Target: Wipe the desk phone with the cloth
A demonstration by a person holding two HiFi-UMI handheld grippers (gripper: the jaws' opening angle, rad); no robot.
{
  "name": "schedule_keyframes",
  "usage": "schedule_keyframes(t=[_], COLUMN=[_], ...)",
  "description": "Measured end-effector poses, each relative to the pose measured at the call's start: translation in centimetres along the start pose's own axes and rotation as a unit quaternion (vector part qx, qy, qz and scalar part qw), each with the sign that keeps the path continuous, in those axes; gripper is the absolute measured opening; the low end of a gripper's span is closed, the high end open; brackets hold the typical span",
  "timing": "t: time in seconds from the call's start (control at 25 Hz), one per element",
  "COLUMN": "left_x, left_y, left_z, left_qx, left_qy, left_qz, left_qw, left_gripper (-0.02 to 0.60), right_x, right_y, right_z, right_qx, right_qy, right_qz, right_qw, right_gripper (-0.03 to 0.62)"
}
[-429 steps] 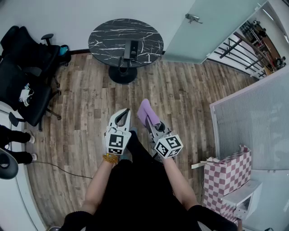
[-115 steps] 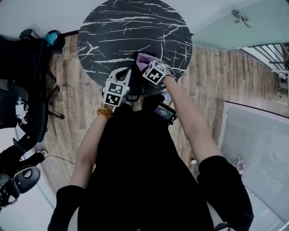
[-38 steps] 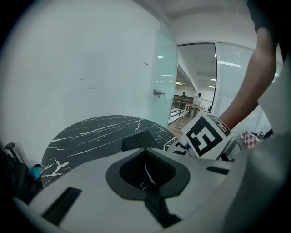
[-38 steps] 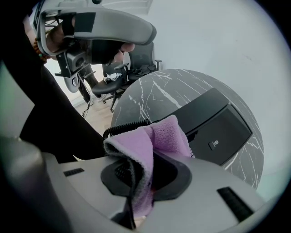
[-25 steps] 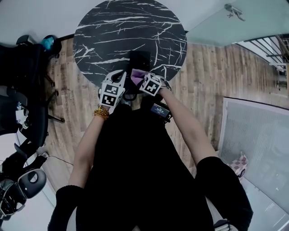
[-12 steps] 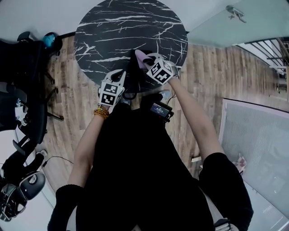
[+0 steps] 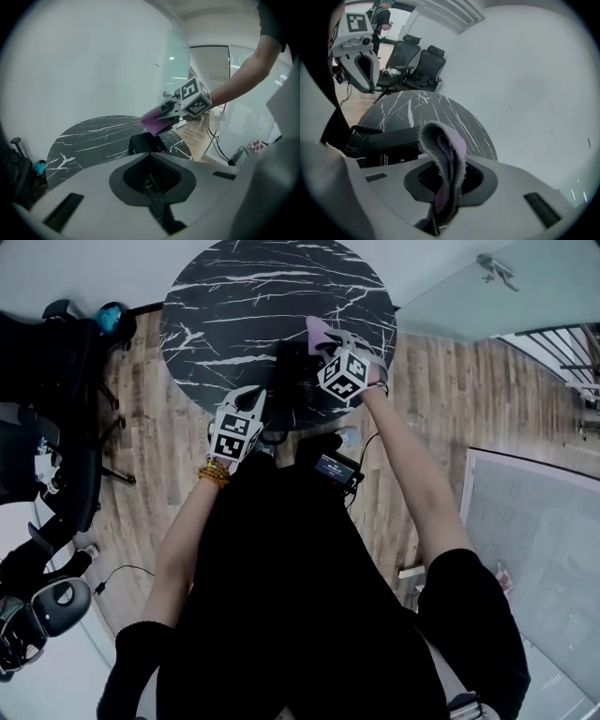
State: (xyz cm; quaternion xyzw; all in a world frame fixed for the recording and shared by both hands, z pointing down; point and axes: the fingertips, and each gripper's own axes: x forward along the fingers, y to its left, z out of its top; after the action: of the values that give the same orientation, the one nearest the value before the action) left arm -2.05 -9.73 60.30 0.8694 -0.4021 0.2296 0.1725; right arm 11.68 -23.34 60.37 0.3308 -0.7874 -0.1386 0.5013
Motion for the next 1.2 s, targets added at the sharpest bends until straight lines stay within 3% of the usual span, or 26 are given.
schedule_keyframes(t=[0.12,0.28,0.36,0.48,0.64,0.76,0.92,1.2], left_x=[0.0,-0.2,-0.2,-0.1,-0.1,-0.1,-0.1,-0.1], left_y=[-0.2,-0.2,-0.1,-0.1,0.0,0.0,0.2,0.4], left_z=[-0.1,-0.4,-0.5,-0.5,-0.4,-0.4,-0.6,-0.7], left_qx=[0.006,0.006,0.004,0.002,0.002,0.002,0.0,-0.002], left_qy=[0.002,0.003,0.005,0.004,0.005,0.007,0.006,0.009], left_qz=[0.0,0.004,0.006,0.004,0.005,0.003,0.004,0.003], left_qw=[1.0,1.0,1.0,1.0,1.0,1.0,1.0,1.0], left_gripper=[0.014,0.014,0.014,0.014,0.014,0.014,0.014,0.014], right_x=[0.5,-0.6,-0.7,0.4,2.2,2.6,3.0,3.0], right_y=[-0.4,-3.3,-4.2,-2.6,2.0,4.2,4.9,5.7], right_z=[-0.4,0.6,0.6,-0.5,-2.5,-3.3,-3.6,-3.5], right_qx=[0.016,0.009,0.015,0.014,-0.046,-0.021,0.008,0.0], right_qy=[0.008,-0.008,-0.01,0.012,0.052,0.057,0.063,0.07], right_qz=[-0.019,-0.111,-0.125,-0.074,0.011,0.051,0.072,0.07], right_qw=[1.0,0.994,0.992,0.997,0.998,0.997,0.995,0.995], right_gripper=[0.06,0.058,0.06,0.058,0.058,0.058,0.06,0.06])
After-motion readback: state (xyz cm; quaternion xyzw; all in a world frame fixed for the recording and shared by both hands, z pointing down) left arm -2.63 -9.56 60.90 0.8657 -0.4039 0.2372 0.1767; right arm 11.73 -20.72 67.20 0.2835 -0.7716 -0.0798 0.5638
